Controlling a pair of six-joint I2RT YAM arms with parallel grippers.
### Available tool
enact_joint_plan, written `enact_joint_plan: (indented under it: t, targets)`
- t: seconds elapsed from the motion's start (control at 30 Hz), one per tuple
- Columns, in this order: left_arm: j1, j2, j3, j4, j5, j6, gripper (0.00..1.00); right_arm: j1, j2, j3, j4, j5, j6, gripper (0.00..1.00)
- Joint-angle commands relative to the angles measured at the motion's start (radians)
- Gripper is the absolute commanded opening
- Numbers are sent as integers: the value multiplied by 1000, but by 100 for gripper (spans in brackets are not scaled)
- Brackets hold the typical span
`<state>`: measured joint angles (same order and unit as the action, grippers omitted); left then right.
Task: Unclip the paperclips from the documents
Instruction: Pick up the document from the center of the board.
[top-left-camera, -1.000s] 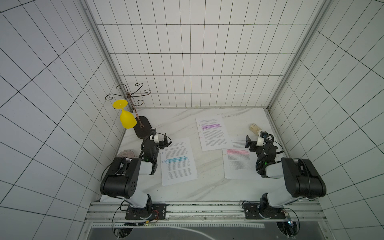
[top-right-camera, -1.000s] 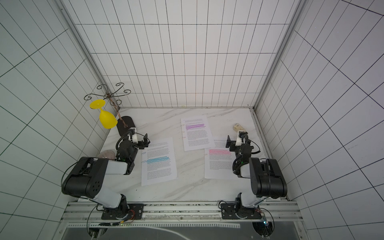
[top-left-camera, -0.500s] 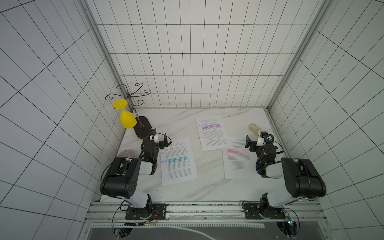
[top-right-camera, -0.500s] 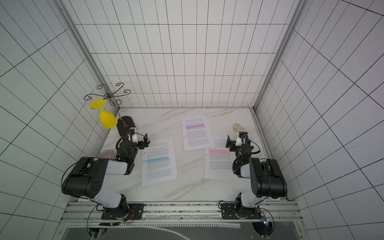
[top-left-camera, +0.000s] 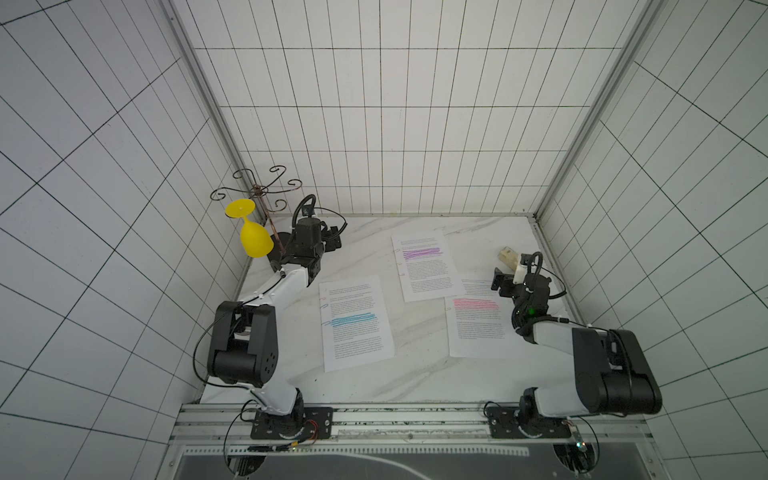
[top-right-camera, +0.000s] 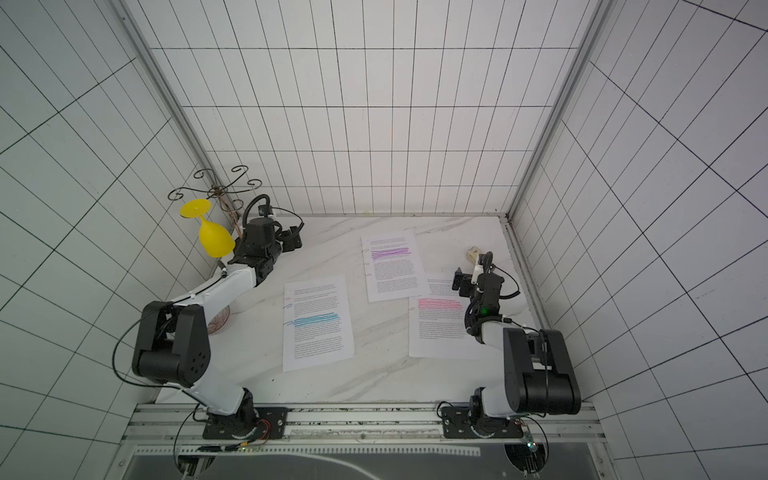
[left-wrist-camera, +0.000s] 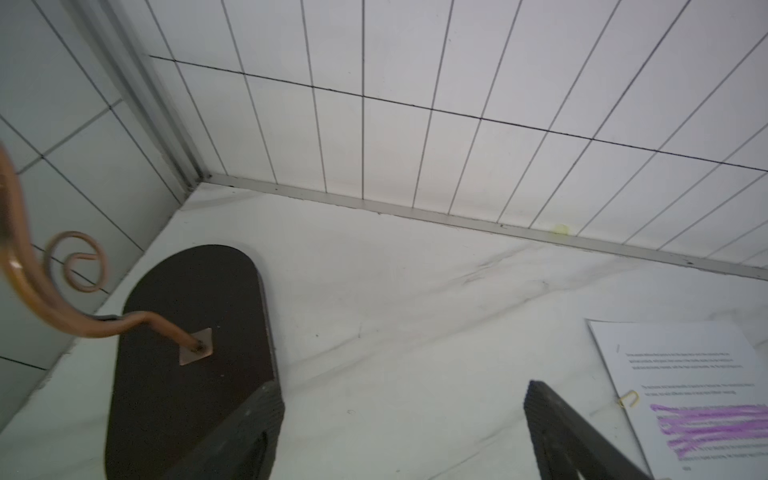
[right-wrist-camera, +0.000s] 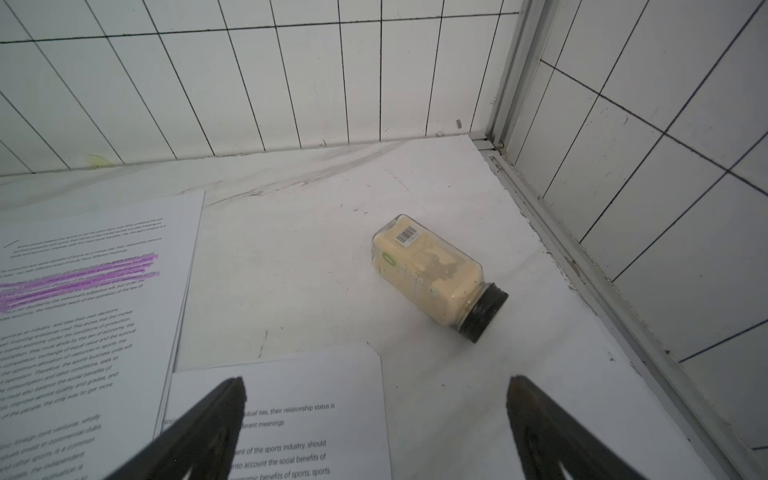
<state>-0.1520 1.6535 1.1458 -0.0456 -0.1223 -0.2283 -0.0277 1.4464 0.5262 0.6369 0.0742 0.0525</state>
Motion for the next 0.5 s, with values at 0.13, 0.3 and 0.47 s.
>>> enact_joint_plan:
  t: [0.13,0.3,0.47]
  targets:
    - [-162,165,174,-360,208,-168,87,25,171,495,-841,-193,157,99]
    - [-244,260,288,-409,302,-244,87,84,328,728,-1201,-269,113,94]
    - [-287,346,381,-437,356,-296,87,125,438,892,-1402,-320,50,94]
